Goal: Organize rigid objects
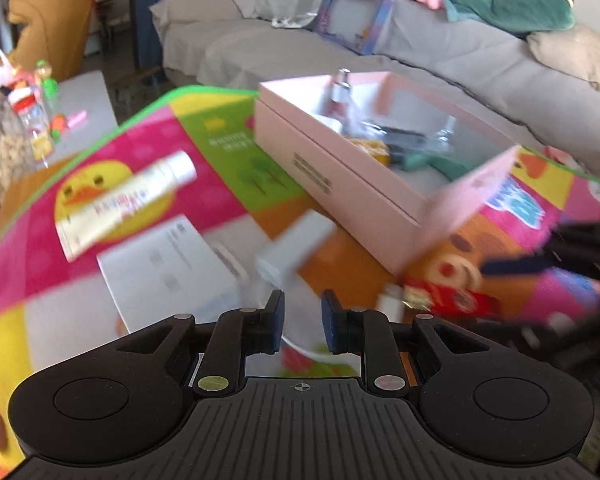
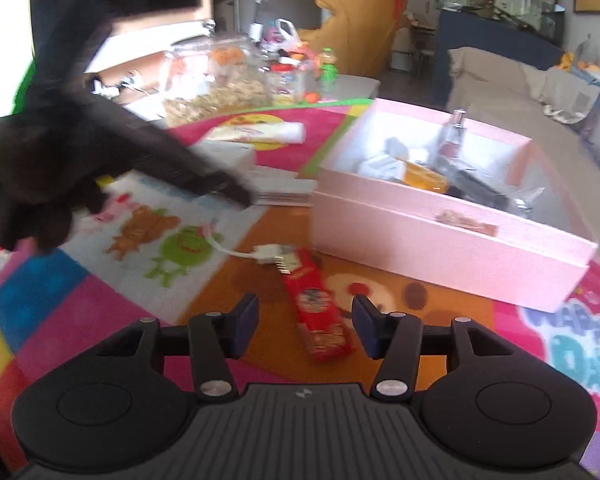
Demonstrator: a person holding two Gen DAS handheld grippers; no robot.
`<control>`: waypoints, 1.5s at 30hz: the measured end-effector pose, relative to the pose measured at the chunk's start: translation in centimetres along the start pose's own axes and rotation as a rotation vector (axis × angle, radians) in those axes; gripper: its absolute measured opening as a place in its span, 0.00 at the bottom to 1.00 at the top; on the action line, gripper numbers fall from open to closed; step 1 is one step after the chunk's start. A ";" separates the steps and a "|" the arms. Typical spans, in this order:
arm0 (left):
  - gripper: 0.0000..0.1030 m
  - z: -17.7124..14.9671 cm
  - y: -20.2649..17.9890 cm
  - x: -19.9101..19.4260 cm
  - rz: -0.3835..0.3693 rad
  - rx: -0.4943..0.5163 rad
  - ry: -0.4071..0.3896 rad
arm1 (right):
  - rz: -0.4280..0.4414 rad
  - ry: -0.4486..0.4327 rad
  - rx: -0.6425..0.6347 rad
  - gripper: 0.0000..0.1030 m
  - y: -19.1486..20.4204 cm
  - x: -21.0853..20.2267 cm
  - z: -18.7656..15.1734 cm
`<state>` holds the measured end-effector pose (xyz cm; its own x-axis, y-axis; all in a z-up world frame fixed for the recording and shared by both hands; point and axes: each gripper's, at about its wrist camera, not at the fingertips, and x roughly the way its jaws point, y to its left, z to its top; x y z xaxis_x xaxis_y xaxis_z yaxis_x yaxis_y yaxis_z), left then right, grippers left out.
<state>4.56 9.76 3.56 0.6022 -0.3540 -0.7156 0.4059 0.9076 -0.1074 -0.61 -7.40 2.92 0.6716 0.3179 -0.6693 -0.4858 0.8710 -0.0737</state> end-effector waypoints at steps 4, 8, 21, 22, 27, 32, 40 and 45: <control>0.24 0.7 -1.0 -1.3 0.050 0.024 -0.109 | -0.122 0.012 0.028 0.50 -1.4 -0.2 -0.5; 0.24 3.5 -0.9 -0.1 0.049 0.069 -0.117 | -0.049 0.023 0.137 0.50 -3.5 -1.2 -1.3; 0.31 4.5 -0.3 5.1 0.066 0.130 0.093 | 0.002 0.012 0.183 0.54 -3.3 -1.9 -1.7; 0.30 4.3 -0.4 4.9 0.067 0.117 0.095 | -0.001 0.006 0.178 0.54 -3.2 -2.1 -1.7; 0.24 0.4 -1.8 1.4 0.065 0.073 0.070 | -0.060 -0.037 0.175 0.64 -3.3 -2.7 -1.7; 0.24 -4.7 -3.5 -2.8 0.104 -0.004 0.045 | -0.102 -0.011 0.228 0.65 -4.7 -1.4 -1.2; 0.25 -6.9 -3.8 -4.5 0.114 -0.159 -0.011 | -0.129 0.035 0.287 0.85 -5.2 0.6 -1.1; 0.25 -7.0 -5.2 -4.3 0.167 -0.093 -0.017 | -0.089 0.063 0.270 1.00 -4.7 0.9 -1.2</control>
<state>-5.01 8.13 2.36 0.6678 -0.1997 -0.7171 0.2347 0.9707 -0.0518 1.55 -11.65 1.75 0.6648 0.2188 -0.7142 -0.2537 0.9654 0.0596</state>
